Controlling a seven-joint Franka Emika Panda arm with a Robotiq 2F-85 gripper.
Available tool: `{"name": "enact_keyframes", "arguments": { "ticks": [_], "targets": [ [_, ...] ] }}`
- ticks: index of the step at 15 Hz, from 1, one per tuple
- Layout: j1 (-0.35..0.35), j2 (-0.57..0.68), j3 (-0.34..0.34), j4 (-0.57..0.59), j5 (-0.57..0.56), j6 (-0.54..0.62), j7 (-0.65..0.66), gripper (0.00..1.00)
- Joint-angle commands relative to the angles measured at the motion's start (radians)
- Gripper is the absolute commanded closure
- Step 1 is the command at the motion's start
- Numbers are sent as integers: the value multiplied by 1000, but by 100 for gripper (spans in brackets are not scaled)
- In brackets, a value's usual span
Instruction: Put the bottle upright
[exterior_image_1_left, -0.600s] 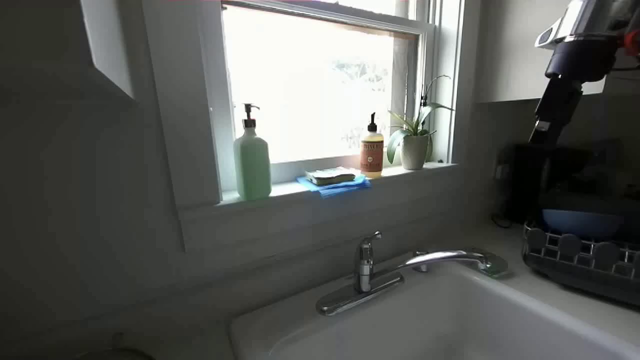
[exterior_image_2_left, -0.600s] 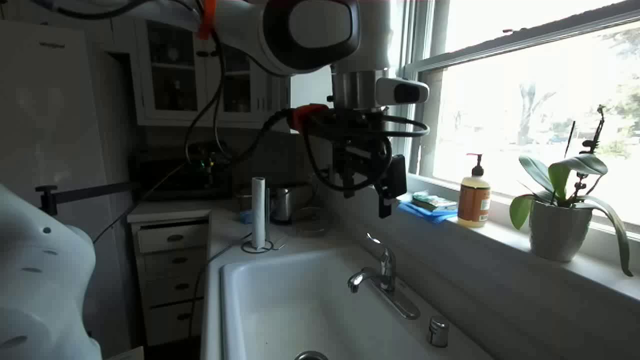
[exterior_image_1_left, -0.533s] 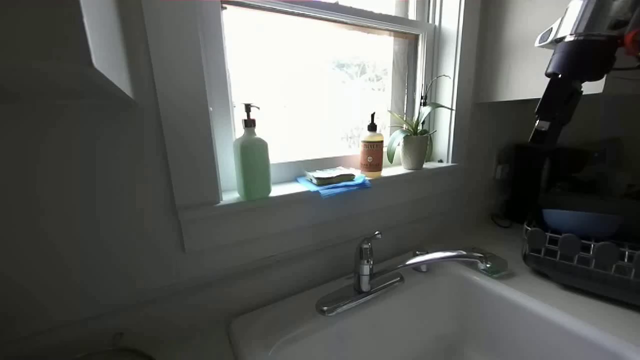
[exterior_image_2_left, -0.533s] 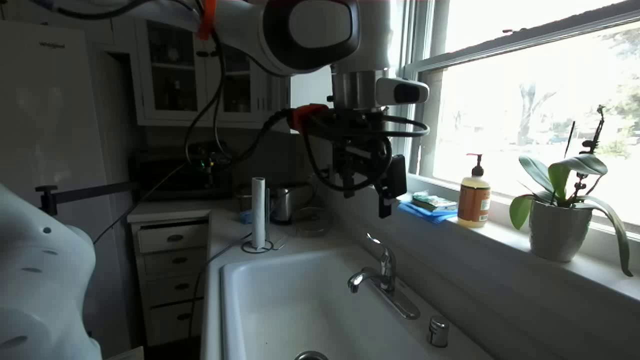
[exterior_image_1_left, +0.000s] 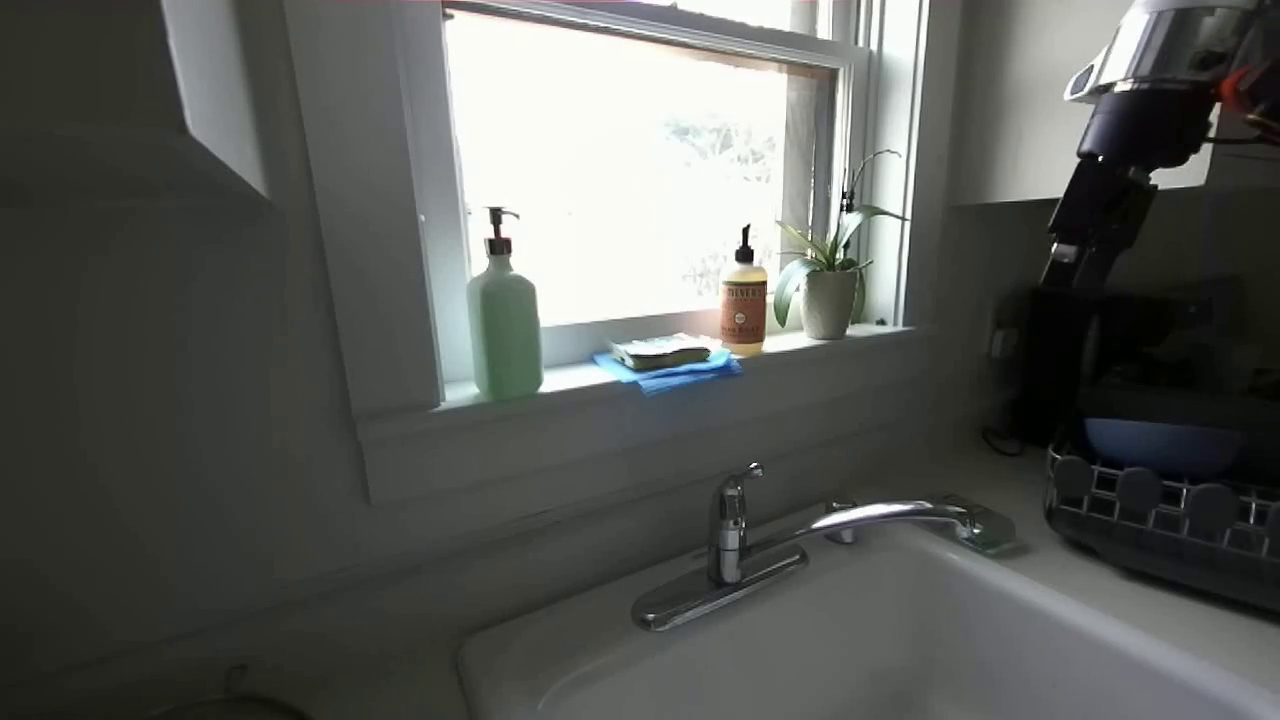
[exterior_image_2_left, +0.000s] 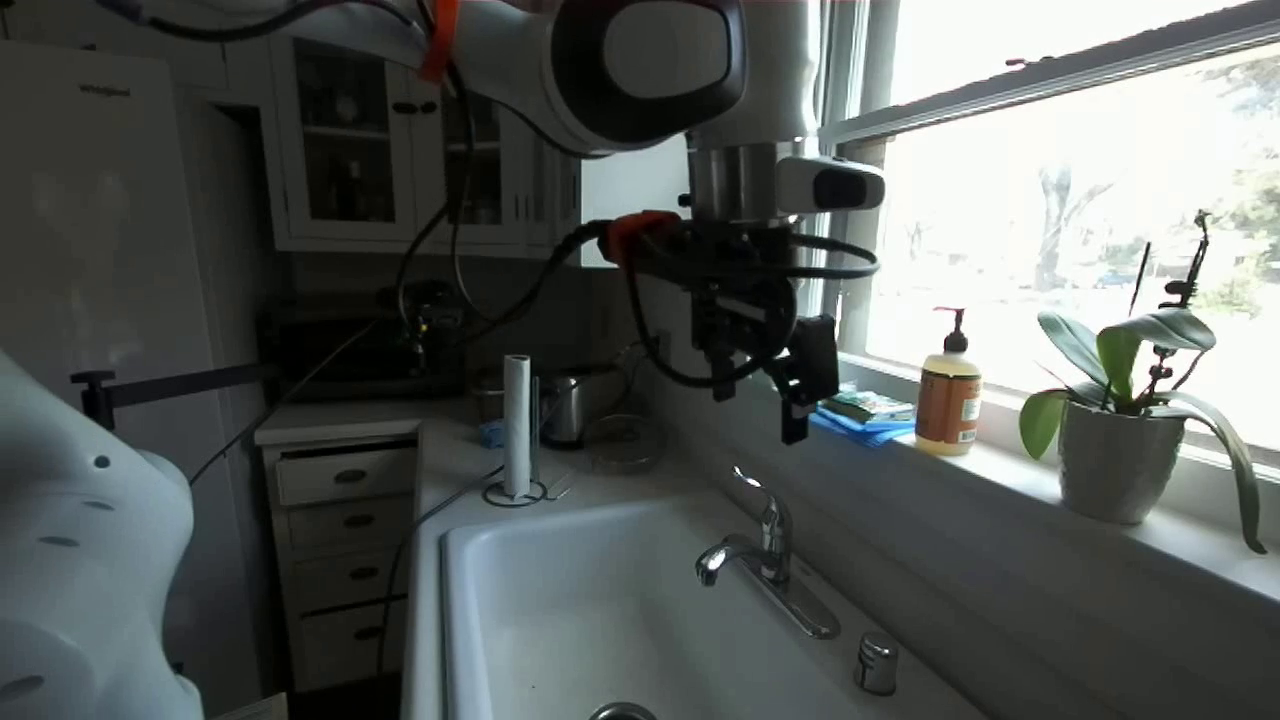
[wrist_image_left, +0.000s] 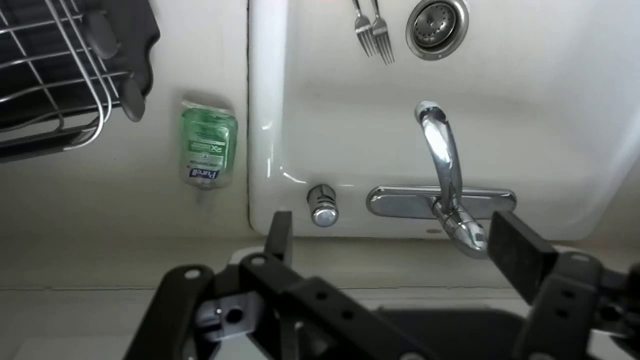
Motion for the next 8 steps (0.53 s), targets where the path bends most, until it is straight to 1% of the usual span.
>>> {"name": "enact_keyframes", "arguments": {
  "ticks": [1, 4, 6, 8],
  "targets": [
    [-43, 194, -14, 163, 7, -36, 27, 0],
    [-63, 341, -21, 279, 2, -77, 2, 0],
    [-73, 448, -25, 365, 19, -125, -32, 0],
    [-88, 552, -17, 454, 0, -179, -61, 0]
  ]
}}
